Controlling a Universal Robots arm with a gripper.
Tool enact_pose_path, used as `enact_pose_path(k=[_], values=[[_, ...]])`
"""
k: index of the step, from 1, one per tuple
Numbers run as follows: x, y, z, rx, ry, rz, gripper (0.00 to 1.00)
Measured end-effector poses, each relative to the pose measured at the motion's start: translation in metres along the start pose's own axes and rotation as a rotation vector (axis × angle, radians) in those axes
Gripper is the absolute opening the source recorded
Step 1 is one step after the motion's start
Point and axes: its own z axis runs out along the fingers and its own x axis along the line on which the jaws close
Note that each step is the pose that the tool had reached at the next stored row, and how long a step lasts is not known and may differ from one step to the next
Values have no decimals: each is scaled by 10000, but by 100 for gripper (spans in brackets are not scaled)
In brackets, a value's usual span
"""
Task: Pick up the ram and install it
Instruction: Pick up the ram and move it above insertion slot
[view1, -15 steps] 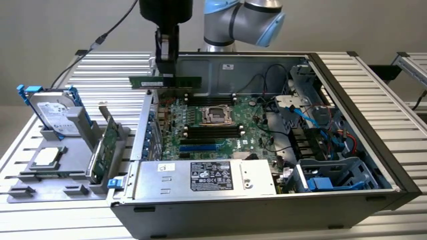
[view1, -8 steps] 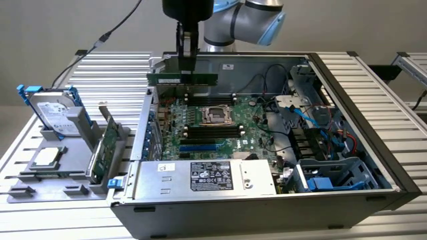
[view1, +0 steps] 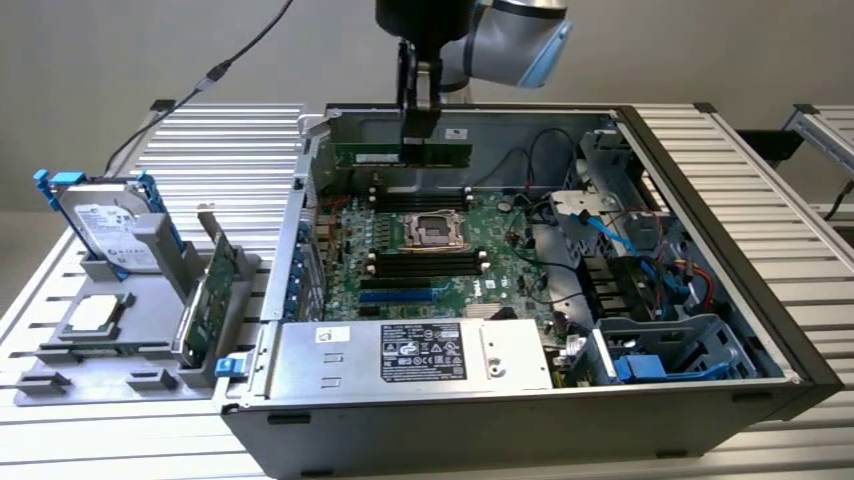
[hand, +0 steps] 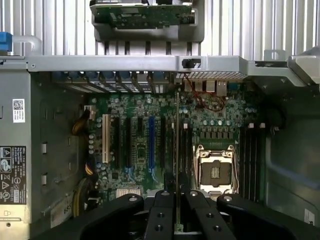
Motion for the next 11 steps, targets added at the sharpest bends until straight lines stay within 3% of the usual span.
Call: enact_pose_path(k=[7, 11], values=[[-173, -309, 90, -2, 32, 2, 14], [-229, -341, 148, 0, 131, 10, 14]])
